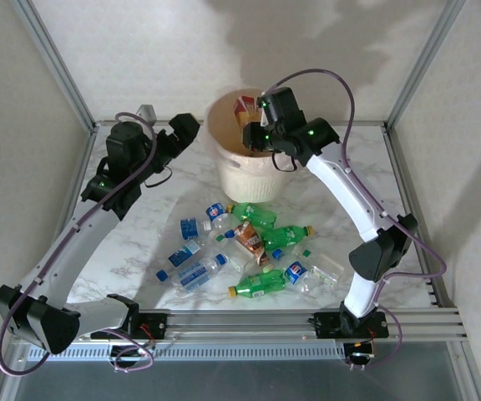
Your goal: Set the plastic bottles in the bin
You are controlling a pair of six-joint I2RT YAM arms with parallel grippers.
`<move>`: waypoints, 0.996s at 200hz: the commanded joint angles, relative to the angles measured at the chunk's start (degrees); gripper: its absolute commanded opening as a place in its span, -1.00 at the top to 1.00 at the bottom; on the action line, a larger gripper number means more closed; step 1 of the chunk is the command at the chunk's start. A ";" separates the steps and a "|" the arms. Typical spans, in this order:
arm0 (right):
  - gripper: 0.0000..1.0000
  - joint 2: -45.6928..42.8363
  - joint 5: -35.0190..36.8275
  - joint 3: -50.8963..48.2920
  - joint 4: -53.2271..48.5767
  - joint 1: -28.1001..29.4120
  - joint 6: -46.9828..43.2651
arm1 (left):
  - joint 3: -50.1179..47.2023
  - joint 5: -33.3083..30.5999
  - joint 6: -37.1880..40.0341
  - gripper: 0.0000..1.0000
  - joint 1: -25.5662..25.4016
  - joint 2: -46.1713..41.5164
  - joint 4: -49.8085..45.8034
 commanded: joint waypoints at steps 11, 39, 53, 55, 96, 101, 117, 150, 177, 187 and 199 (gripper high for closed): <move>0.49 1.06 2.10 2.21 -1.92 -0.54 -0.69 | -1.50 -2.17 1.38 -0.97 -1.58 0.11 0.69; 0.44 1.63 3.62 2.51 -2.28 -0.61 -0.87 | -2.07 -2.64 1.69 -0.94 -2.15 0.47 0.37; 0.40 1.64 4.43 2.73 -2.35 -0.63 -1.07 | -1.98 -3.08 2.17 -0.94 -2.25 0.51 0.03; 0.39 1.65 4.57 2.79 -2.37 -0.58 -1.09 | -1.98 -3.09 2.23 -0.94 -2.25 0.52 0.00; 0.04 0.66 5.93 2.69 -2.02 -0.72 -1.04 | -2.25 -3.05 3.14 -0.91 -2.34 0.73 0.16; -0.03 0.23 6.00 2.31 -1.79 -0.68 -1.02 | -2.25 -3.09 3.10 -0.91 -2.34 0.75 0.16; -0.25 -1.31 6.25 1.04 -0.71 -0.69 -0.93 | -2.33 -3.16 3.45 -0.93 -2.34 0.56 0.16; -0.50 -6.10 5.96 -2.89 3.15 -0.72 -1.39 | -3.22 -4.45 3.89 -0.99 -2.34 -0.40 0.23; -0.55 -9.39 6.64 -4.78 5.19 -0.72 -1.75 | -3.35 -5.33 3.83 -0.99 -2.33 -0.61 0.42; -0.56 -10.76 7.35 -5.41 5.63 -0.72 -1.75 | -3.39 -5.53 3.72 -0.99 -2.34 -0.67 0.60; -0.58 -12.68 8.55 -6.72 6.13 -0.69 -1.75 | -3.39 -5.64 3.71 -0.99 -2.32 -0.59 0.69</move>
